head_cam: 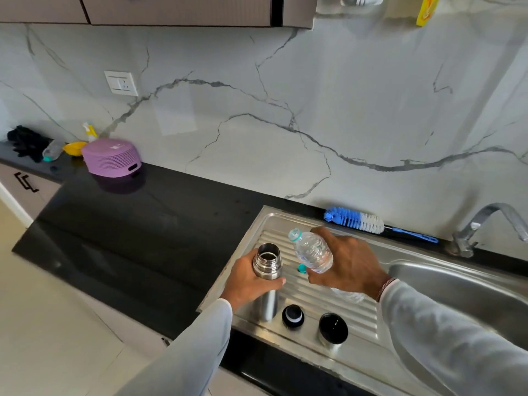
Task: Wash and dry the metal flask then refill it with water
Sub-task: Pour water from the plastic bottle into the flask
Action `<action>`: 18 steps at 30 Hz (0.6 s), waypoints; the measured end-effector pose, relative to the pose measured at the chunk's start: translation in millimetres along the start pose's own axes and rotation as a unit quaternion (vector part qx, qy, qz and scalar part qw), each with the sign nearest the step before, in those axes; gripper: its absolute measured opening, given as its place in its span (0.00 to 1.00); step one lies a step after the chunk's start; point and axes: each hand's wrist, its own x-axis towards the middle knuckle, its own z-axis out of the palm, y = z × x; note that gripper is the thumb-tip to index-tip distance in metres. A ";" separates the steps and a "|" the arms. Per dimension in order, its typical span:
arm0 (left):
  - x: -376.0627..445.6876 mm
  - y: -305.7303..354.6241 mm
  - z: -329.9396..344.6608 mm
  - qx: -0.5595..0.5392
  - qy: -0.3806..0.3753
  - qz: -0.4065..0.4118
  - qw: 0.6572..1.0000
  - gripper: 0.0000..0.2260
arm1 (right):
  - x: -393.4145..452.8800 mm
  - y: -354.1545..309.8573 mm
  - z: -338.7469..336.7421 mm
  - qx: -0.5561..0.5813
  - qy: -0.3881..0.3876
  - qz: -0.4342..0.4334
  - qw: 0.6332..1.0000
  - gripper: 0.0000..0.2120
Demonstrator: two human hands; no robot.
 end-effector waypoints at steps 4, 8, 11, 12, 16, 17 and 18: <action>4.2 6.1 1.9 0.046 -0.009 0.014 0.999 0.23 | 4.8 2.3 -11.4 -0.036 -0.023 -0.019 0.999 0.40; 7.4 8.8 0.8 0.079 -0.005 0.018 0.997 0.25 | 6.0 -0.1 -16.9 -0.070 -0.036 -0.033 0.996 0.41; 8.4 10.0 -1.3 0.107 0.000 0.018 0.994 0.26 | 9.2 0.9 -22.3 -0.101 -0.039 -0.052 0.993 0.40; 8.8 9.6 -1.2 0.113 -0.004 0.020 0.993 0.26 | 9.9 1.3 -24.0 -0.108 -0.040 -0.062 0.991 0.40; 8.4 8.7 0.5 0.126 -0.010 0.028 0.992 0.26 | 16.9 1.9 -28.6 -0.130 -0.059 -0.080 0.986 0.40; 8.3 8.3 1.5 0.126 -0.010 0.028 0.992 0.26 | 18.8 2.2 -28.5 -0.132 -0.063 -0.084 0.986 0.40; 8.4 8.4 2.8 0.124 -0.009 0.028 0.992 0.26 | 19.8 3.1 -28.7 -0.130 -0.066 -0.084 0.986 0.41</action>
